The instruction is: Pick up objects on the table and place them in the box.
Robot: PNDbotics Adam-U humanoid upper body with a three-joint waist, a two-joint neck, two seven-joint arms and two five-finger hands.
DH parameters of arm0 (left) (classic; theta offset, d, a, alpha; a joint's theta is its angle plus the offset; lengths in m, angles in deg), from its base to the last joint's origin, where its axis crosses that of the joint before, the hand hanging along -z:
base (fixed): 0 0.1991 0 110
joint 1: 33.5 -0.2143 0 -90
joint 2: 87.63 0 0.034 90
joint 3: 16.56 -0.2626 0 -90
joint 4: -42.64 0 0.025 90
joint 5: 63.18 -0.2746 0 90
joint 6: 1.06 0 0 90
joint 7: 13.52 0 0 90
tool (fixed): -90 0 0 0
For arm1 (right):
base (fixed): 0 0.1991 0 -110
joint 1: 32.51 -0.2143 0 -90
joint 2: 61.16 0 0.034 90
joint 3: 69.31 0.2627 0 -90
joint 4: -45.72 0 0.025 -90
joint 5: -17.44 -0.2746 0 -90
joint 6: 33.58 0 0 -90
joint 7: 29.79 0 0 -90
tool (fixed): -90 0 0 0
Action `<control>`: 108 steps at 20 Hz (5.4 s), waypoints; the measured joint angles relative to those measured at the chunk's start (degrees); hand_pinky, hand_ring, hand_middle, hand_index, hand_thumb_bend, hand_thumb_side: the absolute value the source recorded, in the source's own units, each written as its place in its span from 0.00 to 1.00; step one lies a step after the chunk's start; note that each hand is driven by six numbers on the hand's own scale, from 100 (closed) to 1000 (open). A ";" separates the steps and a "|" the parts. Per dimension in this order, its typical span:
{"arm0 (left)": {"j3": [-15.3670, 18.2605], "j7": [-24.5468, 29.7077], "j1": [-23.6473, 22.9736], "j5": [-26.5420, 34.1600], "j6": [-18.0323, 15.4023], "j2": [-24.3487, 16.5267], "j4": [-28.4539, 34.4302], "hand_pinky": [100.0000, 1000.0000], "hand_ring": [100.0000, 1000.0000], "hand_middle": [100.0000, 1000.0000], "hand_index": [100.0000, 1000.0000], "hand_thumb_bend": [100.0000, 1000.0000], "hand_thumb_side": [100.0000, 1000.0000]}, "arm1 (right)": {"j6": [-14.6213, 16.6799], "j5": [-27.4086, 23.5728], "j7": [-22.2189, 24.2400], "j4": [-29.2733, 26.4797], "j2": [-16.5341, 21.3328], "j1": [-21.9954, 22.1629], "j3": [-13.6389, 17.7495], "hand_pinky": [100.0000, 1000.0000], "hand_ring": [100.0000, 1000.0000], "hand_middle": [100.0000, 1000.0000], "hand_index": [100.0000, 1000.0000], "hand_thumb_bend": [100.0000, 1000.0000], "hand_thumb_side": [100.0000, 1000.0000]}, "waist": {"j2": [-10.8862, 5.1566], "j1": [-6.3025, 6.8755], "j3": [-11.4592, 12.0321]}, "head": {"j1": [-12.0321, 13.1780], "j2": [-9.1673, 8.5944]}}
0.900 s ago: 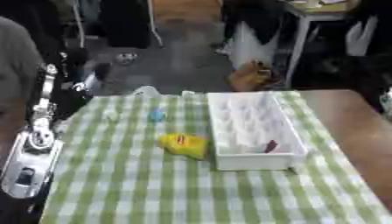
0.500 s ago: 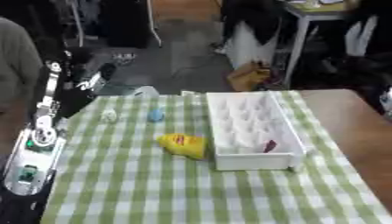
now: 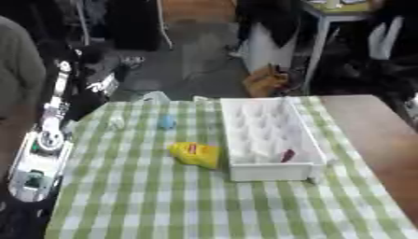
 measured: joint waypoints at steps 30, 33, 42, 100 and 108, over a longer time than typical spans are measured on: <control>-11.91 41.75 26.91 -31.89 -15.45 1.88 -41.35 0.76 0.80 0.71 0.83 0.81 0.42 | 0.13 -0.04 0.65 0.13 0.00 -0.01 -0.40 0.71 0.75 0.76 0.95 0.17 0.49 | -0.05 0.00 -1.36 | 0.37 0.53; -11.84 41.28 27.24 -33.26 -15.65 3.07 -43.46 0.76 0.79 0.70 0.81 0.81 0.43 | 0.16 -0.05 0.68 0.13 0.00 -0.01 -0.41 0.71 0.75 0.76 0.95 0.17 0.49 | -0.05 0.00 -1.47 | 0.53 0.71; -11.78 40.66 28.55 -35.42 -17.12 5.38 -47.04 0.79 0.82 0.72 0.83 0.83 0.37 | 0.20 -0.08 0.79 0.14 -0.01 -0.01 -0.70 0.71 0.75 0.76 0.95 0.17 0.49 | -0.05 0.00 -1.61 | 0.51 1.57; -6.40 26.54 28.14 -45.72 -11.95 9.75 -62.26 0.78 0.80 0.72 0.80 0.57 0.29 | 0.46 -0.50 1.49 0.14 -0.07 -0.29 -1.08 0.71 0.75 0.75 0.95 0.16 0.49 | 1.73 0.04 -5.04 | 0.12 -0.28; -6.18 28.38 28.46 -43.95 -11.25 9.73 -62.55 0.60 0.47 0.44 0.66 0.01 0.06 | 0.47 -0.50 1.49 0.14 -0.07 -0.65 -1.08 0.71 0.75 0.75 0.95 0.15 0.49 | 2.78 0.75 -5.38 | 0.28 -0.58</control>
